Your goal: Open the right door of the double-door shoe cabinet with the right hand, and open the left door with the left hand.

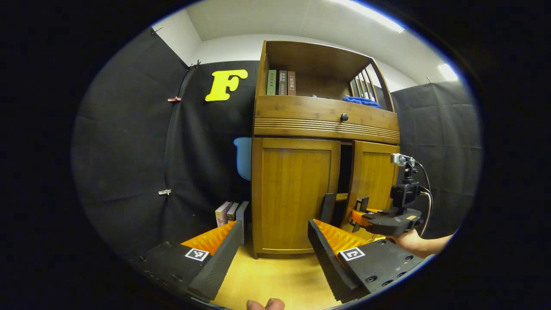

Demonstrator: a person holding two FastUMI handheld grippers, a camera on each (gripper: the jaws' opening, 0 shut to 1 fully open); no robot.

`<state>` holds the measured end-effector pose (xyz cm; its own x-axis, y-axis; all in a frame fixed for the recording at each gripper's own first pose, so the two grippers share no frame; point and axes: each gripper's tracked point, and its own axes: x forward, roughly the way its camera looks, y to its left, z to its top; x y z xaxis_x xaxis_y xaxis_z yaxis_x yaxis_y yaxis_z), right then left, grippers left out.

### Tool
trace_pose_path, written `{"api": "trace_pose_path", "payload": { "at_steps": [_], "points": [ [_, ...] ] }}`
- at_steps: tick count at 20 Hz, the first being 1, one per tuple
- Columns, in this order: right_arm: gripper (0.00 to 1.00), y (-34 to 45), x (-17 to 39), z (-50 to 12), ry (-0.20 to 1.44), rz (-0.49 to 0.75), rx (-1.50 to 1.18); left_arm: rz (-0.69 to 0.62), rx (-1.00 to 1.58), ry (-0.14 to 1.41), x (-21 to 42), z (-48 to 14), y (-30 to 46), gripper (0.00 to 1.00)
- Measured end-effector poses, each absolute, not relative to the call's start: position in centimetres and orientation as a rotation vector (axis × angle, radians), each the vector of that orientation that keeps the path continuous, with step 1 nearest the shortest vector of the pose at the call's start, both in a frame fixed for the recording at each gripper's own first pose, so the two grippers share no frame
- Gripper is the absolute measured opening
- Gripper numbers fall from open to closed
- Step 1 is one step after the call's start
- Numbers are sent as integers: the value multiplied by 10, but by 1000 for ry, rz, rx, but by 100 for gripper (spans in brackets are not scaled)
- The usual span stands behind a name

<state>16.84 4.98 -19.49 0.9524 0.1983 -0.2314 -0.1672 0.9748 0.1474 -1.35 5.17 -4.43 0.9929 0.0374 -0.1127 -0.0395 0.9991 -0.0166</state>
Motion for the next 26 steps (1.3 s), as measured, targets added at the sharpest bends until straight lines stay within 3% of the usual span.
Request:
{"api": "trace_pose_path", "payload": {
  "at_steps": [11,26],
  "points": [
    [23,-23,83,-182,275,218,155,48,-42,94,-3,-31,-21,94],
    [22,-114,46,-178,287,225,80,113,-1,56,28,-13,-109,94]
  ]
}}
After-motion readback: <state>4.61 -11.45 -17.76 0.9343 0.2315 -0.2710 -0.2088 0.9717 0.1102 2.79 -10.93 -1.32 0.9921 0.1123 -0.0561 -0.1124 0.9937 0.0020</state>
